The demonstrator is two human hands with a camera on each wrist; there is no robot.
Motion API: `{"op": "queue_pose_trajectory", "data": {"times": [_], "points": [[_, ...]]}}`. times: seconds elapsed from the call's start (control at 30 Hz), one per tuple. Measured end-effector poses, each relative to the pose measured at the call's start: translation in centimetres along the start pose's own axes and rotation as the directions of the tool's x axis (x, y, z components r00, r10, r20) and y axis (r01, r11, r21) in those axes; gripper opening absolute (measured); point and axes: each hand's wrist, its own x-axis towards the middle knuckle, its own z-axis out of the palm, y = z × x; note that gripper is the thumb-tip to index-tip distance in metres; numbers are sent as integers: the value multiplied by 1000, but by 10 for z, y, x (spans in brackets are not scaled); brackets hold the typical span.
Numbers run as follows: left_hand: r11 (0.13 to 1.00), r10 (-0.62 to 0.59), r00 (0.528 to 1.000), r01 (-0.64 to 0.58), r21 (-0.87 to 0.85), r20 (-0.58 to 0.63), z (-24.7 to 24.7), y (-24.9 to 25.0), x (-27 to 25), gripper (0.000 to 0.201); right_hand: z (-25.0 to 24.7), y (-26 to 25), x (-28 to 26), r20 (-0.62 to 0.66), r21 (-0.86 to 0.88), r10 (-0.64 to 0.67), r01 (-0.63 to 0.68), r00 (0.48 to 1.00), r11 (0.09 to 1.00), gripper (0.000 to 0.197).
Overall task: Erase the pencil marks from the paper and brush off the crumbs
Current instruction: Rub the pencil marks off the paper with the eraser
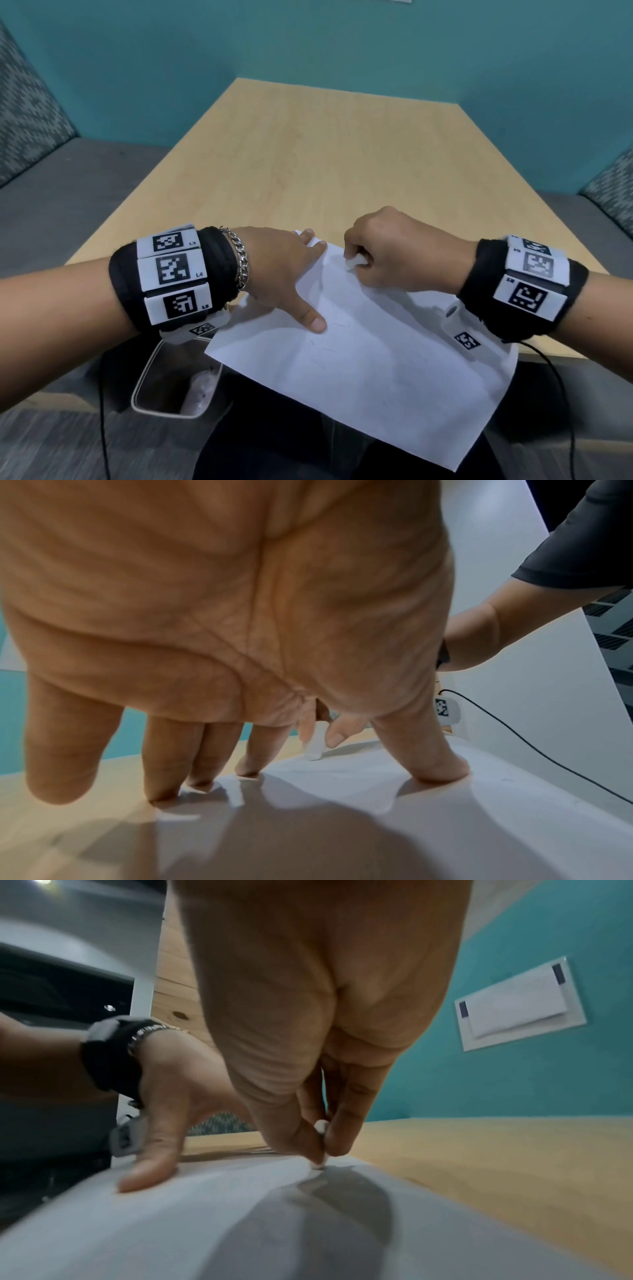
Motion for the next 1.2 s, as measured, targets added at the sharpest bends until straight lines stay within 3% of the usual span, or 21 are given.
{"op": "queue_pose_trajectory", "data": {"times": [0.13, 0.3, 0.47, 0.57, 0.73, 0.8, 0.87, 0.97, 1.07, 1.2], "points": [[1000, -8, 1000, 7, 16, 12, 1, 0, 1, 142, -2, -11, -7, 66, 35, -97, 94, 993, 995, 19], [999, 11, 1000, -11, 41, 18, -3, -1, 3, 138, -8, 14, -2, -5, 91, 47, -47, 999, 995, 17], [990, 54, 998, -51, 130, -19, -15, -12, 14, 134, -15, 29, -23, 95, 180, 65, -82, 993, 980, 17], [988, 50, 998, -43, 148, -41, -26, -19, 24, 119, -12, 32, -37, 97, 203, 91, -109, 991, 973, 13], [988, 122, 986, -109, 109, -114, -35, -15, 31, 67, -7, 23, -60, 112, 190, 36, -57, 993, 980, 13], [985, 157, 979, -146, 88, -127, -32, -12, 33, 62, -5, 16, -66, 110, 178, -12, -8, 994, 984, 12], [982, 186, 976, -181, 57, -115, -28, -10, 31, 70, -7, 13, -68, 113, 171, -21, 2, 993, 985, 13], [984, 179, 982, -179, 5, -67, -23, -6, 26, 101, -12, 19, -59, 56, 169, 33, -42, 998, 985, 17], [992, 126, 991, -127, -19, -47, -18, -6, 25, 110, -11, 25, -47, -7, 181, 136, -132, 991, 975, 24], [997, 64, 998, -64, 34, 14, -15, -6, 24, 124, -5, 17, -44, 12, 143, 173, -173, 985, 974, 23]]}}
